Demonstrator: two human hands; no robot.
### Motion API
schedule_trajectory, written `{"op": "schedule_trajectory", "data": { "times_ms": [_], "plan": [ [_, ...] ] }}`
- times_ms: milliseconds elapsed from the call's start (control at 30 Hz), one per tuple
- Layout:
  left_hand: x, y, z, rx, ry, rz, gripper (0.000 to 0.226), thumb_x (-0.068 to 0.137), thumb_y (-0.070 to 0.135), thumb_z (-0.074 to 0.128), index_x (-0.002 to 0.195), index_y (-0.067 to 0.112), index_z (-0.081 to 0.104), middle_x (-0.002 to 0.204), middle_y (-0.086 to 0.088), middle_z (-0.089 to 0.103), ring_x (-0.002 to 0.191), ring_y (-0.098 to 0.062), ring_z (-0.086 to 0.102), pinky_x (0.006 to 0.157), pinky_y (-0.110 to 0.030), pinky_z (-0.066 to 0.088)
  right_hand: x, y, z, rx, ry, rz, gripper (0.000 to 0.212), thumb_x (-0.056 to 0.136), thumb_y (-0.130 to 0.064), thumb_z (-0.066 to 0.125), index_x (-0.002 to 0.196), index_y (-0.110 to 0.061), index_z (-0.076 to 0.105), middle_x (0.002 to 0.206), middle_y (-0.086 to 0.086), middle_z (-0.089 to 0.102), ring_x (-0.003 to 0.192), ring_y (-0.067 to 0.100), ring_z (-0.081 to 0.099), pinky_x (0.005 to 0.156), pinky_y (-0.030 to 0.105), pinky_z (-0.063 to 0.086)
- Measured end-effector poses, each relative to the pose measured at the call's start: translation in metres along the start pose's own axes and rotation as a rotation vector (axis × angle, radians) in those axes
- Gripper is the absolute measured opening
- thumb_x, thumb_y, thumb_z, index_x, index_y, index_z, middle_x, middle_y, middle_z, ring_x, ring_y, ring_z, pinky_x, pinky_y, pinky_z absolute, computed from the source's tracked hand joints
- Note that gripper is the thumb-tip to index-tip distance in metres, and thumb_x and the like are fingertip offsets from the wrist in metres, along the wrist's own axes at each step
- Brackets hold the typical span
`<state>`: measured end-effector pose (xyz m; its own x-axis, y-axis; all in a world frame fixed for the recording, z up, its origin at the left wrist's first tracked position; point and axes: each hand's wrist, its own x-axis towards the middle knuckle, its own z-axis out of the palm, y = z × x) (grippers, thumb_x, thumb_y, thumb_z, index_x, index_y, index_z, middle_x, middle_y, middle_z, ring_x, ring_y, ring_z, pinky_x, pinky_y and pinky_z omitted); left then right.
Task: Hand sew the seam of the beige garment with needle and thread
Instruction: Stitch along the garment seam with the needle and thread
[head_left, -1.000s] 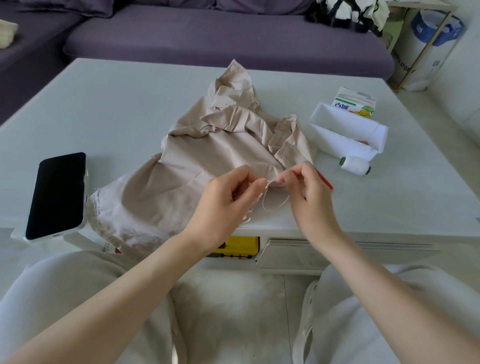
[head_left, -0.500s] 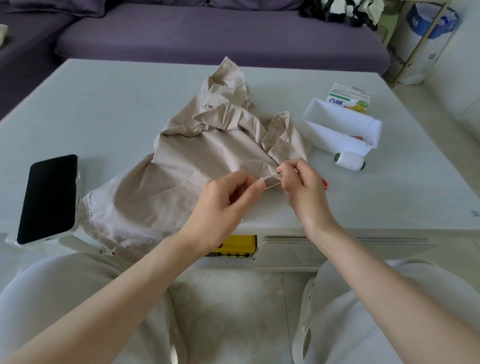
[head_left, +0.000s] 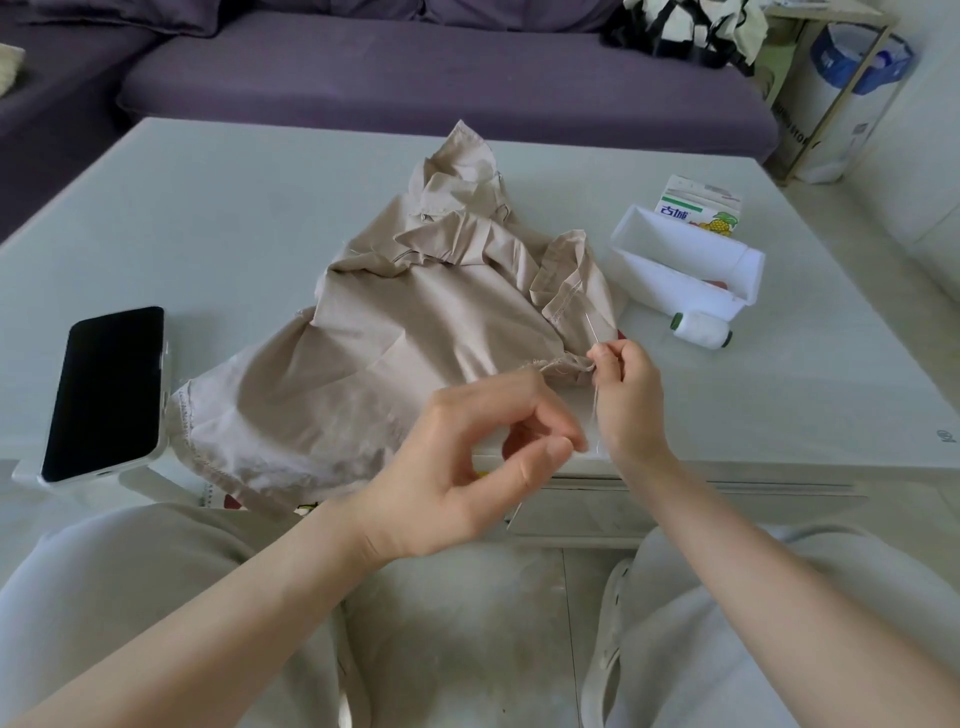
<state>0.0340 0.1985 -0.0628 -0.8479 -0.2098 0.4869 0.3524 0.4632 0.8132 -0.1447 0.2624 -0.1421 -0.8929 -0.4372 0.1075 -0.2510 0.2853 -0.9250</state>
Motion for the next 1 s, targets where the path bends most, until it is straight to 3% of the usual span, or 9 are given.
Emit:
{"op": "schedule_trajectory", "data": {
  "times_ms": [100,233,333,400,500,633,800,933,1000],
  "plan": [
    [-0.002,-0.002,0.005,0.053,-0.084,-0.025,0.016,0.089,0.012,0.054,0.083,0.002,0.066,0.071,0.009,0.053,0.061,-0.003,0.044,0.059,-0.018,0.038,-0.001,0.004,0.001,-0.016,0.006,-0.012,0.015,0.098,-0.015,0.046,0.085,-0.012,0.052,0.068,-0.008,0.051,0.069,0.011,0.048,0.060,0.013,0.036],
    [-0.004,-0.021,0.010,0.158,-0.291,-0.247,0.010,0.092,0.016,0.057,0.091,0.012,0.066,0.070,0.003,0.057,0.059,-0.007,0.044,0.059,-0.019,0.037,-0.009,0.001,-0.001,-0.087,-0.020,-0.150,0.015,0.099,-0.014,0.045,0.086,-0.012,0.054,0.067,-0.013,0.052,0.065,-0.003,0.051,0.061,0.009,0.034],
    [-0.011,-0.035,0.015,0.370,-0.448,-0.203,0.013,0.093,0.022,0.056,0.100,0.016,0.064,0.082,0.005,0.060,0.074,-0.008,0.051,0.074,-0.027,0.043,-0.012,-0.002,-0.001,-0.225,-0.009,-0.346,0.017,0.098,-0.014,0.047,0.084,-0.012,0.056,0.078,-0.007,0.055,0.075,0.005,0.049,0.068,0.007,0.032],
    [-0.013,-0.041,0.017,0.538,-0.412,-0.085,0.019,0.091,0.030,0.053,0.104,0.019,0.062,0.092,0.009,0.058,0.087,-0.010,0.051,0.085,-0.032,0.040,-0.013,-0.006,0.000,-0.312,0.053,-0.473,0.016,0.095,-0.013,0.048,0.083,-0.008,0.059,0.089,-0.003,0.050,0.083,0.014,0.044,0.073,0.015,0.030],
    [-0.010,-0.043,0.016,0.619,-0.136,-0.031,0.016,0.087,0.023,0.052,0.100,0.015,0.056,0.094,0.002,0.053,0.088,-0.015,0.048,0.082,-0.033,0.039,-0.015,-0.016,-0.003,-0.270,0.084,-0.532,0.015,0.094,-0.010,0.045,0.084,-0.009,0.055,0.086,-0.006,0.046,0.083,0.013,0.043,0.075,0.023,0.033],
    [-0.005,-0.042,0.005,0.683,0.241,-0.096,0.020,0.073,-0.004,0.044,0.084,0.013,0.043,0.080,0.000,0.042,0.073,-0.015,0.037,0.067,-0.030,0.035,-0.022,-0.023,-0.003,-0.124,-0.209,-0.434,0.016,0.101,-0.018,0.033,0.095,-0.018,0.047,0.070,-0.014,0.047,0.063,0.004,0.046,0.057,0.020,0.033],
    [-0.012,-0.060,0.003,0.880,0.108,-0.337,0.027,0.072,0.021,0.024,0.086,0.011,0.045,0.084,0.001,0.041,0.070,-0.024,0.047,0.062,-0.036,0.041,-0.025,-0.018,0.006,-0.205,-0.377,-0.462,0.007,0.100,-0.012,0.037,0.097,-0.017,0.041,0.066,-0.015,0.040,0.059,-0.002,0.046,0.053,0.016,0.031],
    [-0.015,-0.070,0.008,0.947,-0.004,-0.465,0.044,0.077,0.035,0.022,0.100,0.010,0.051,0.095,-0.003,0.051,0.084,-0.024,0.051,0.071,-0.036,0.039,-0.026,-0.019,0.007,-0.297,-0.505,-0.482,0.021,0.090,-0.006,0.052,0.107,-0.015,0.043,0.074,-0.016,0.039,0.067,0.006,0.046,0.061,0.023,0.037],
    [-0.016,-0.071,0.008,0.973,-0.044,-0.478,0.051,0.077,0.035,0.021,0.110,0.011,0.051,0.103,-0.003,0.053,0.094,-0.023,0.051,0.079,-0.036,0.037,-0.026,-0.018,0.007,-0.348,-0.523,-0.501,0.032,0.086,-0.003,0.056,0.116,-0.011,0.047,0.079,-0.021,0.035,0.072,0.003,0.042,0.064,0.018,0.033]
  ]
}}
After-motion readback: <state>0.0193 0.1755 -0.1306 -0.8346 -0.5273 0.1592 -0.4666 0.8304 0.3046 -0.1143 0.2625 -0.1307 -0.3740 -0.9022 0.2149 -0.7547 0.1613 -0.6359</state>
